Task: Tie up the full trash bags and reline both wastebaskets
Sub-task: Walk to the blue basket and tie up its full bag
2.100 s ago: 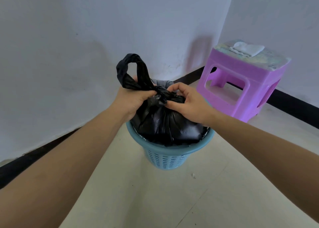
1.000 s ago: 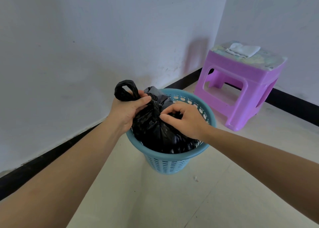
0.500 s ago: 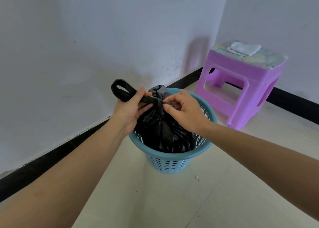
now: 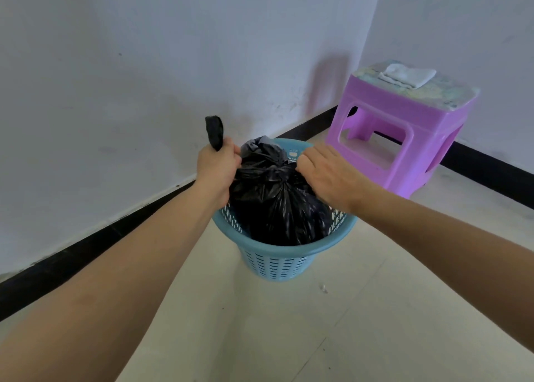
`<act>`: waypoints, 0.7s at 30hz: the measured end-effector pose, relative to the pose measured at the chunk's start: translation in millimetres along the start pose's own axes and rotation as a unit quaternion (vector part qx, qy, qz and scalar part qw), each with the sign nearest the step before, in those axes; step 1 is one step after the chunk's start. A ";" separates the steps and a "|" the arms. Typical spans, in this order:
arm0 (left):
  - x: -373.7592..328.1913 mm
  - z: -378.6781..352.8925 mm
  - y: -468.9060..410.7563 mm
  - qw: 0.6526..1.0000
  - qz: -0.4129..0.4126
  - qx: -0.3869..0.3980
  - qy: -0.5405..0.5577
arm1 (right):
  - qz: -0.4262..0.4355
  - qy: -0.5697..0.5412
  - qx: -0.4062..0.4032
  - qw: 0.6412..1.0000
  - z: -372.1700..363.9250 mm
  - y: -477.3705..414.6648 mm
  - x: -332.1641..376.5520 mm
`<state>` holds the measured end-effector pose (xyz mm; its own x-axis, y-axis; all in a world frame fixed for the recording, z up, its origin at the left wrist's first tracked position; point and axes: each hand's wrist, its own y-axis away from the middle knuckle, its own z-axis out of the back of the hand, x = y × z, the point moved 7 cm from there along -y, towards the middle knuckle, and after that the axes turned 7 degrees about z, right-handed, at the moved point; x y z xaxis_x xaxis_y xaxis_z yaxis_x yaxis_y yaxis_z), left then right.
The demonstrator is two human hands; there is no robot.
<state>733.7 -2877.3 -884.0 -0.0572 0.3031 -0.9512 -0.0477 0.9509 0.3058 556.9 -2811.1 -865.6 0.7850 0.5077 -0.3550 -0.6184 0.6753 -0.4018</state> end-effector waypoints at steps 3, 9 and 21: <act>6.3 4.5 -1.3 1.000 0.008 -0.024 -0.013 | -0.027 0.021 0.033 0.999 -7.3 11.3 -15.8; -4.3 3.2 2.0 0.999 -0.005 0.027 -0.021 | -0.200 -0.198 0.021 0.959 -13.3 27.0 -38.1; -49.1 -2.2 25.3 0.805 -0.392 -0.151 -0.418 | -0.321 -0.357 -0.022 0.877 -30.1 15.9 -20.3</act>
<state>733.1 -2868.2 -829.4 0.7941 -0.3264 -0.5127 0.0096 0.8502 -0.5263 530.0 -2826.8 -890.2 0.7848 0.2469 0.5684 -0.0301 0.9313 -0.3630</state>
